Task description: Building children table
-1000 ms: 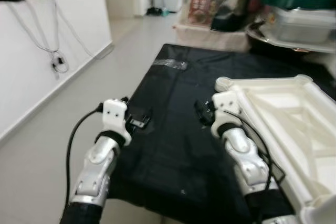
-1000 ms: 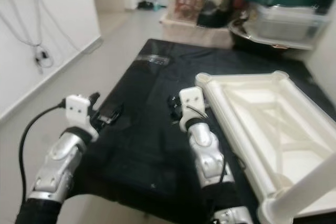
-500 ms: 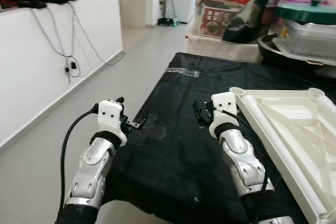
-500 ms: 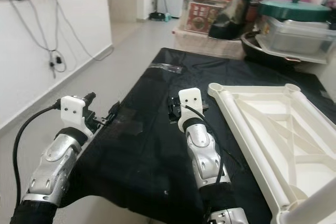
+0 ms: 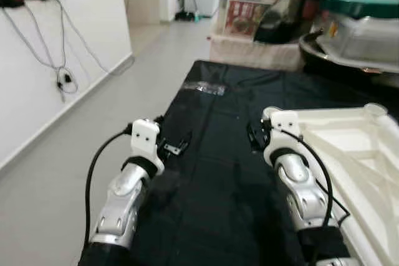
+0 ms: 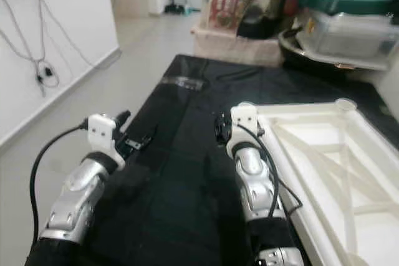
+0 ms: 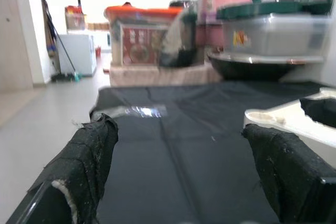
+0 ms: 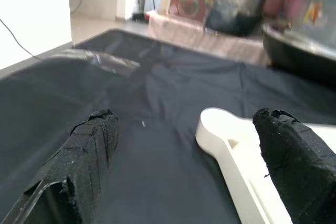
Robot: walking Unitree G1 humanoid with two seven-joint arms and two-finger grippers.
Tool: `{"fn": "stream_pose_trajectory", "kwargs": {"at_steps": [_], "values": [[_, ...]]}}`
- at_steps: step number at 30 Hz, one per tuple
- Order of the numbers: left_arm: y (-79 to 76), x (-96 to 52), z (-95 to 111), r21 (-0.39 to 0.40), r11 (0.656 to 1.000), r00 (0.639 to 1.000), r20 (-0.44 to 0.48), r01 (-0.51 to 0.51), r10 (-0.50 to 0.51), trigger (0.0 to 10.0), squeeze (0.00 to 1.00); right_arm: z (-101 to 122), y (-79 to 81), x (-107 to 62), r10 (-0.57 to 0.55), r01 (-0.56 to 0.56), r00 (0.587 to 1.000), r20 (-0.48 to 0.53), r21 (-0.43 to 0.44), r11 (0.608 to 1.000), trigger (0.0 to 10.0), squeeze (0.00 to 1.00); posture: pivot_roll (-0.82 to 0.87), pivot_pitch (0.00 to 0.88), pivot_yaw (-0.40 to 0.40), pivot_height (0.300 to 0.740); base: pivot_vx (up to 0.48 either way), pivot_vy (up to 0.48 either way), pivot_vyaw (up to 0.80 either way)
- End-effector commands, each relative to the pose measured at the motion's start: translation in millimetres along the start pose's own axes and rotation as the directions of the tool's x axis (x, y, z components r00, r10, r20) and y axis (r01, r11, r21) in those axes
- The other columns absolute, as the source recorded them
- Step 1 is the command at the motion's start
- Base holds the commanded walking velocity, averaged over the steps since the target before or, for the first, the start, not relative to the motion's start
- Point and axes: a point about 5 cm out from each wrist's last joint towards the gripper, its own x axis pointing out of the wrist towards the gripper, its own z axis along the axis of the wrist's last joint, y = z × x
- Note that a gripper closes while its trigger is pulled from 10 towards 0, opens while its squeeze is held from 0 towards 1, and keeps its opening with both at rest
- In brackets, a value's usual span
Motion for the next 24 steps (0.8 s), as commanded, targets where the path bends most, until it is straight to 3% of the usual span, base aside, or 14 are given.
{"fn": "stream_pose_trajectory", "kwargs": {"at_steps": [1,7,11,12,13,14,16,18,24], "values": [[3.5,-4.3,-7.1,-0.018,1.0,0.999,-0.033,-0.015,0.014,10.0,0.0,-1.5,7.3,-1.0,0.023,-0.023,1.0,-0.003,-0.017,1.0,10.0,0.0,0.08,0.0,-0.078,0.74,0.0,0.0,0.0],[4.0,-5.6,-7.4,-0.015,1.0,0.999,-0.035,-0.015,0.015,10.0,0.0,-8.3,-3.1,-1.5,0.001,0.0,0.998,-0.061,0.006,1.0,10.0,0.0,0.09,0.0,-0.083,0.74,0.0,0.0,0.0],[4.0,-7.5,-9.0,-0.014,1.0,0.999,-0.042,-0.014,0.014,10.0,0.0,-23.7,-35.9,-2.1,-0.068,0.055,0.987,-0.145,-0.09,0.994,10.0,0.0,0.09,0.0,-0.084,0.74,0.0,0.0,0.0],[4.0,-7.5,-9.0,-0.014,1.0,0.999,-0.042,-0.014,0.014,10.0,0.0,-23.7,-35.9,-2.1,-0.068,0.055,0.987,-0.145,-0.09,0.994,10.0,0.0,0.09,0.0,-0.084,0.74,0.0,0.0,0.0],[4.4,-7.7,-9.0,-0.015,1.0,0.999,-0.042,-0.015,0.014,10.0,0.0,-29.1,-51.2,-2.9,-0.091,0.07,0.979,-0.185,-0.114,0.991,10.0,0.0,0.09,0.0,-0.084,0.74,0.0,0.0,0.0],[4.7,-7.8,-9.1,-0.014,1.0,0.999,-0.043,-0.015,0.015,10.0,0.0,-31.1,-56.7,-3.5,-0.095,0.07,0.975,-0.201,-0.125,0.99,10.0,0.0,0.09,0.0,-0.084,0.74,0.0,0.0,0.0],[4.8,-7.9,-9.1,-0.014,1.0,0.999,-0.043,-0.015,0.015,10.0,0.0,-32.0,-58.9,-3.8,-0.095,0.068,0.973,-0.209,-0.131,0.989,10.0,0.0,0.09,0.0,-0.084,0.74,0.0,0.0,0.0],[4.0,-7.5,-9.8,-0.017,1.0,0.999,-0.044,-0.013,0.012,10.0,0.0,-43.3,-77.3,-9.2,-0.065,0.02,0.951,-0.301,-0.15,0.989,10.0,0.0,0.07,0.0,-0.081,0.74,0.0,0.0,0.0],[2.9,-6.9,-10.2,-0.02,1.0,0.999,-0.045,-0.008,0.007,10.0,0.0,-54.6,-91.5,-13.9,-0.044,0.0,0.925,-0.377,-0.116,0.993,10.0,0.0,0.07,0.0,-0.081,0.74,0.0,0.0,0.0]]}}
